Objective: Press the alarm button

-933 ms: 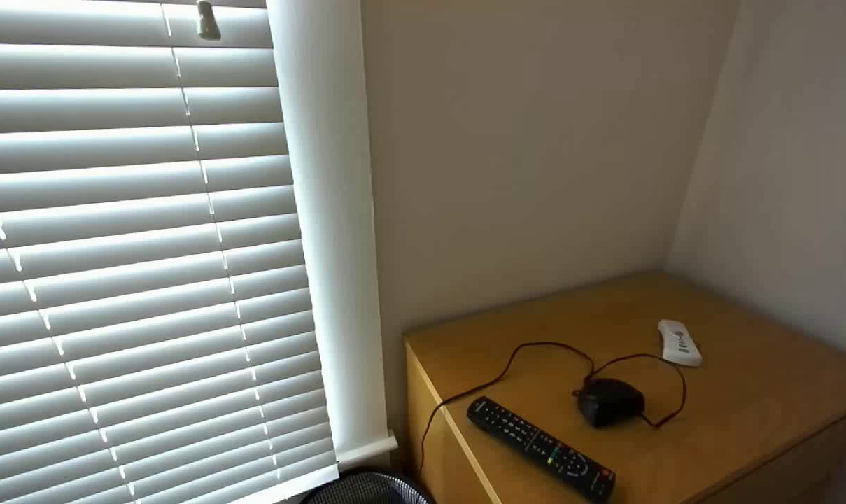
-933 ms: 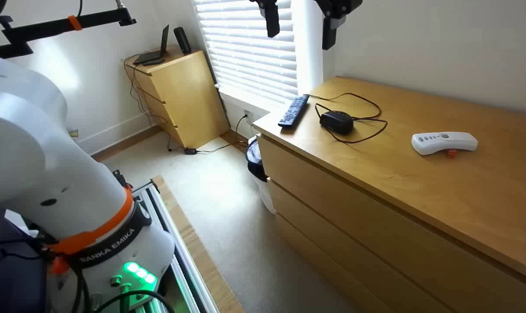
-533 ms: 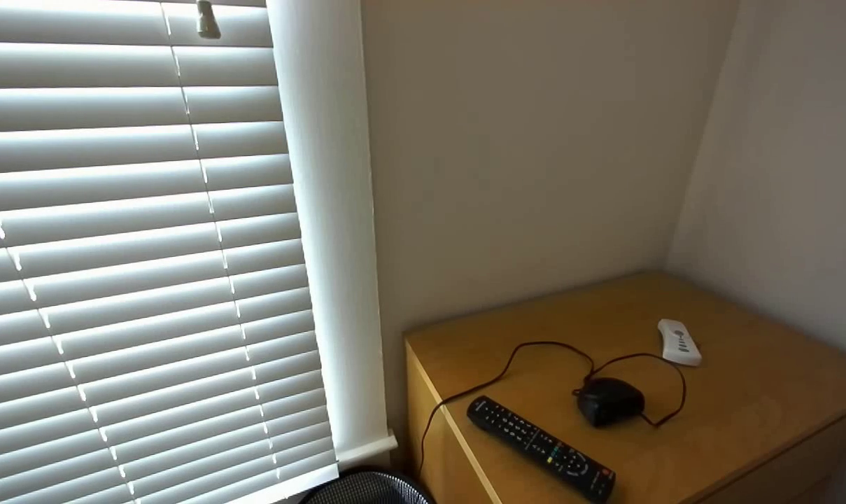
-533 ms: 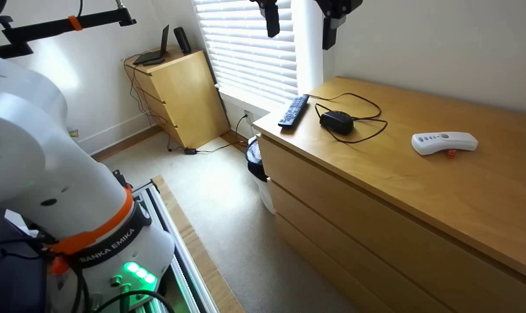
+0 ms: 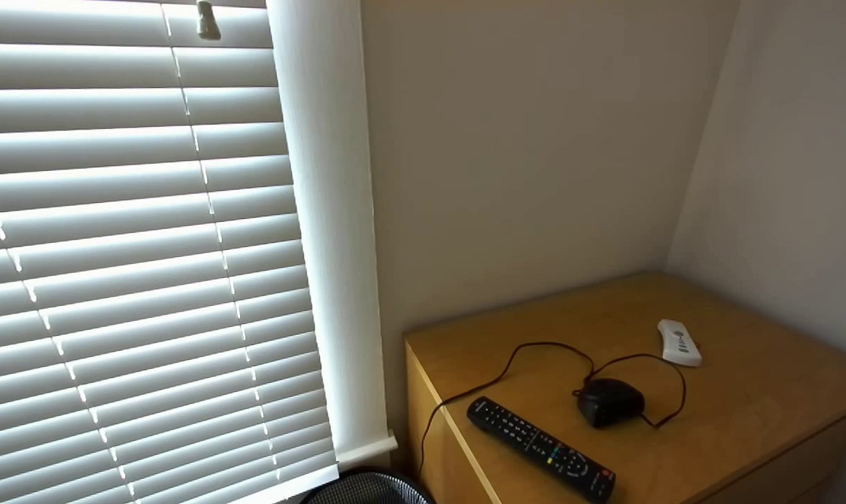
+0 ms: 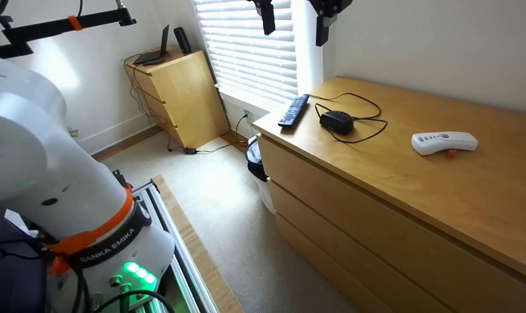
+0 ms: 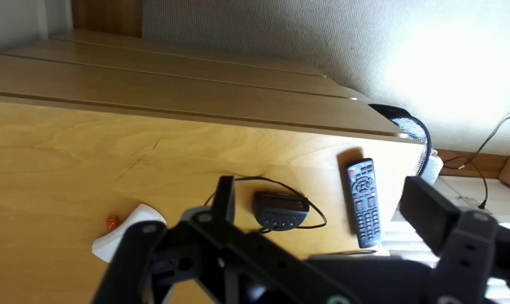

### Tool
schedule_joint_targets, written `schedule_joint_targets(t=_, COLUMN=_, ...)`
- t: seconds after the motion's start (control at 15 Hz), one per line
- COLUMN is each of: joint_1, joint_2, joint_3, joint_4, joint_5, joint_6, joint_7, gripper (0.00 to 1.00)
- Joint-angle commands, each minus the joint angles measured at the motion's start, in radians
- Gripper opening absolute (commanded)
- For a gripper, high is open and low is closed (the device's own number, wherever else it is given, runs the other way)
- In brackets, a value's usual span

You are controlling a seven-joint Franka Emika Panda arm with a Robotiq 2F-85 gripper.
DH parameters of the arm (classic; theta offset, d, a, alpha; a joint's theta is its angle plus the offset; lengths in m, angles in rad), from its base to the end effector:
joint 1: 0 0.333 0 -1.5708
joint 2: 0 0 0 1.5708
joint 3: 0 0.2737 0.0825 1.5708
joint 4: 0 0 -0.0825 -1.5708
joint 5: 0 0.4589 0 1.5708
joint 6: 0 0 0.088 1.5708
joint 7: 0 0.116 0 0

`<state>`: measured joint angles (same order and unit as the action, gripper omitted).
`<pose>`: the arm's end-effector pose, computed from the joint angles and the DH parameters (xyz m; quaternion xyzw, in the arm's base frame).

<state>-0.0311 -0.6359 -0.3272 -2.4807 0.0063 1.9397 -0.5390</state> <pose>0.4430 -0.1564 0.4364 -0.9878 -0.1154 -0.0714 0.0763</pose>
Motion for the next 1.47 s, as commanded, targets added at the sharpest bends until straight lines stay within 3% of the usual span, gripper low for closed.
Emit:
schedule_joint_targets(t=0.0, joint_1=0.037, joint_2=-0.011, joint_3=0.039, joint_4=-0.083, joint_5=0.039, joint_6=0.161, joint_7=-0.034, gripper=1.0)
schedule_joint_targets(t=0.2, joint_1=0.075, joint_2=0.011, joint_3=0.064, joint_4=-0.152, joint_5=0.044, joint_6=0.343, joint_7=-0.056, gripper=1.0)
schedule_joint_targets(t=0.27, joint_1=0.089, joint_2=0.031, joint_3=0.067, joint_4=-0.176, joint_5=0.049, joint_6=0.417, joint_7=-0.06, gripper=0.77)
schedule_joint_targets(t=0.4, joint_1=0.124, joint_2=0.068, joint_3=0.065, joint_4=-0.214, joint_5=0.081, joint_6=0.535, joint_7=-0.059, gripper=0.66)
schedule_joint_targets(t=0.93, joint_1=0.262, joint_2=0.294, joint_3=0.023, joint_4=-0.256, joint_5=0.198, joint_6=0.922, joint_7=-0.096, gripper=0.05)
schedule_joint_targets(t=1.0, joint_1=0.277, joint_2=0.322, joint_3=0.014, joint_4=-0.251, joint_5=0.213, joint_6=0.956, joint_7=-0.098, gripper=0.0)
schedule_joint_targets(t=1.27, joint_1=0.331, joint_2=0.426, joint_3=-0.033, joint_4=-0.236, joint_5=0.267, joint_6=1.057, joint_7=-0.125, gripper=0.0)
schedule_joint_targets(t=1.4, joint_1=0.35, joint_2=0.447, joint_3=-0.053, joint_4=-0.228, joint_5=0.289, joint_6=1.026, joint_7=-0.139, gripper=0.0)
